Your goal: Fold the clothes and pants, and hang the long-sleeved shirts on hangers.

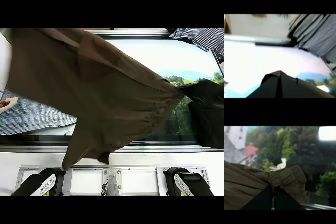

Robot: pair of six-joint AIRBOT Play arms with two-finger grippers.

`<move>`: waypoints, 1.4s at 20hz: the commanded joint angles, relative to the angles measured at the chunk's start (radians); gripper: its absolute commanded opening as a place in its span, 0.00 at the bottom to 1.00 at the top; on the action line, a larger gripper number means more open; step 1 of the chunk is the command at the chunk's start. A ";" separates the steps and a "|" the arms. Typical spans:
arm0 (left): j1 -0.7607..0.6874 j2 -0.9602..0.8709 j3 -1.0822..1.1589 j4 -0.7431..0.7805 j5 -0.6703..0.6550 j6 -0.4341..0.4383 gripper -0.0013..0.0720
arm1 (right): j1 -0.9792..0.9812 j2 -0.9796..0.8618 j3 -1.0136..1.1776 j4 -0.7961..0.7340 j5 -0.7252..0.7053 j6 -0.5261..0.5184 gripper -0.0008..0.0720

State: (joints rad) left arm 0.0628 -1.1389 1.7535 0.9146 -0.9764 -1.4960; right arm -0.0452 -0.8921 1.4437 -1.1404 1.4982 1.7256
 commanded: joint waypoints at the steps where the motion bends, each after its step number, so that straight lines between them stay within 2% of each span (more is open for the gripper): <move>1: -0.059 -0.277 0.005 -0.002 0.092 -0.005 0.02 | 0.031 -0.277 0.002 -0.099 -0.063 -0.009 0.03; 5: -0.079 -0.434 0.004 -0.035 0.169 -0.004 0.02 | 0.035 -0.503 0.024 -0.097 -0.256 -0.008 0.03; 8: -0.057 -0.465 0.004 -0.051 0.161 -0.004 0.02 | 0.035 -0.524 0.032 -0.098 -0.397 -0.009 0.03; 12: -0.021 -0.432 0.004 -0.024 0.016 -0.004 0.02 | 0.037 -0.485 0.032 -0.122 -0.367 -0.058 0.03; 14: -0.023 -0.373 -0.019 0.100 -0.093 -0.003 0.02 | 0.042 -0.450 0.019 -0.160 -0.304 -0.081 0.03; 16: -0.037 -0.272 -0.140 0.196 -0.109 -0.004 0.02 | 0.062 -0.396 -0.040 -0.217 -0.257 -0.101 0.03; 21: -0.035 -0.051 -0.630 0.245 -0.040 -0.002 0.02 | 0.102 -0.287 -0.301 -0.248 -0.260 -0.102 0.03; 25: -0.035 0.005 -0.964 0.234 0.123 -0.001 0.02 | 0.145 -0.268 -0.484 -0.247 -0.330 -0.102 0.03; 28: -0.035 -0.021 -1.073 0.235 0.182 -0.001 0.02 | 0.190 -0.269 -0.586 -0.247 -0.368 -0.075 0.03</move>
State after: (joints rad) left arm 0.0273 -1.1618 0.8192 1.1454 -0.8730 -1.4982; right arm 0.1081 -1.1679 0.9619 -1.3857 1.1713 1.6268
